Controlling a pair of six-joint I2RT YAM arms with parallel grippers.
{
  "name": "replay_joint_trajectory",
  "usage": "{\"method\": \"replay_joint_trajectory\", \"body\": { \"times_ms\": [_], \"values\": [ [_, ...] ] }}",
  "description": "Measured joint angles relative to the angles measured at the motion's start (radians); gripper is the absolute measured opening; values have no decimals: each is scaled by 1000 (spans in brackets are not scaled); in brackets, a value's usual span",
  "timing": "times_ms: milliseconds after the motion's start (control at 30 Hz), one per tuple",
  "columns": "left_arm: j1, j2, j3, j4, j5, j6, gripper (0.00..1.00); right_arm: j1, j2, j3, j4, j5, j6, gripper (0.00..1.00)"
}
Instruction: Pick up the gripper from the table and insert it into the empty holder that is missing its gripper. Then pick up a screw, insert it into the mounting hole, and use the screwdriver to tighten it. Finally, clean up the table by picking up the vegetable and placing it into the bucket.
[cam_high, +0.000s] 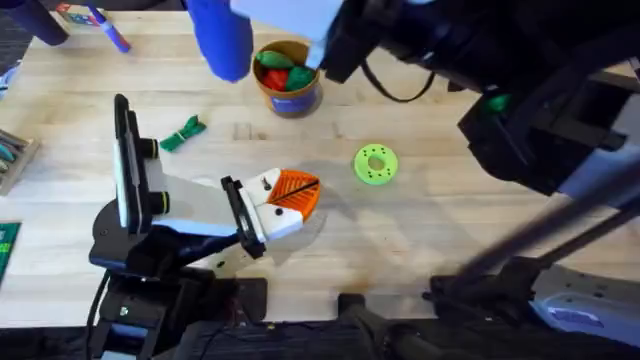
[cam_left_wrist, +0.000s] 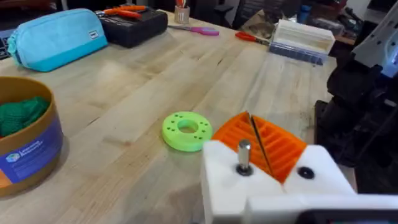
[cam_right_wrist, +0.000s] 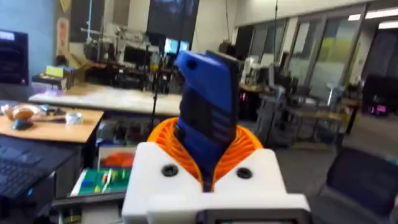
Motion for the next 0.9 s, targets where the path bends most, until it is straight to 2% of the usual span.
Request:
{"method": "replay_joint_trajectory", "body": {
  "times_ms": [533,900],
  "values": [
    [0,0,0,0,-1,0,9,-83,9,0,-334,58,-8,47],
    [0,0,0,0,-1,0,9,-90,10,0,-455,95,-12,46]
  ]
}}
